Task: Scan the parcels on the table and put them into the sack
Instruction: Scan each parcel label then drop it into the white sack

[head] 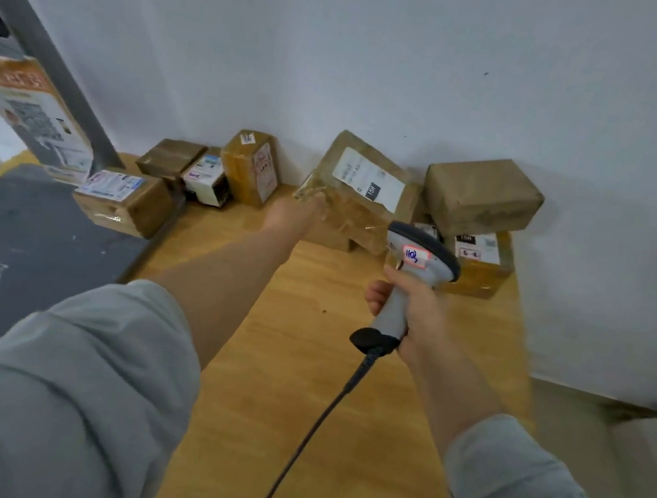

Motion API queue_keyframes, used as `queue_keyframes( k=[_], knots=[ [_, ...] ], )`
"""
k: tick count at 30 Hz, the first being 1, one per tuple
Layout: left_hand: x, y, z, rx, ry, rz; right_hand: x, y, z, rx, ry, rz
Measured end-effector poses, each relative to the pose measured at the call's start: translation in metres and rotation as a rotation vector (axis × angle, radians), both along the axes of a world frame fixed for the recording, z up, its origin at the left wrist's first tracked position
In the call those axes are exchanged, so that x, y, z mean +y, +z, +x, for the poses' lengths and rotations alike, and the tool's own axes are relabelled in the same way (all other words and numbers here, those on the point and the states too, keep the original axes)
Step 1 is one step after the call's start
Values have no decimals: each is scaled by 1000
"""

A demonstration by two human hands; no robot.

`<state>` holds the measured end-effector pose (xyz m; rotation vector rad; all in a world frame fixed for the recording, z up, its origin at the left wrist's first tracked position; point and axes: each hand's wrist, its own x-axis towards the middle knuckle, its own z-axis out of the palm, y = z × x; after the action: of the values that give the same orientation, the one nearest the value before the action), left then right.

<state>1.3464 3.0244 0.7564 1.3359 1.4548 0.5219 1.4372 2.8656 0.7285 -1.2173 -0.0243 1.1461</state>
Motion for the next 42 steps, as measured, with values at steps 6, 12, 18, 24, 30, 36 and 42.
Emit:
queue_keyframes(
  k=[6,12,18,24,30,36,42],
  knots=[
    [57,-27,34,-227,239,-171,33,-22,19,25,26,10],
    [76,-41,48,-412,327,-171,41,-37,22,6,27,16],
    [62,-32,24,-405,330,-78,25,-28,14,-64,53,16],
    [38,-6,-58,-342,266,6,-2,2,-37,-145,213,48],
    [8,21,-152,-222,197,58,-33,34,-107,-358,376,49],
    [-28,34,-231,-106,172,177,-60,40,-170,-563,452,23],
    [-51,39,-292,-70,204,187,-77,37,-213,-686,523,19]
  ],
)
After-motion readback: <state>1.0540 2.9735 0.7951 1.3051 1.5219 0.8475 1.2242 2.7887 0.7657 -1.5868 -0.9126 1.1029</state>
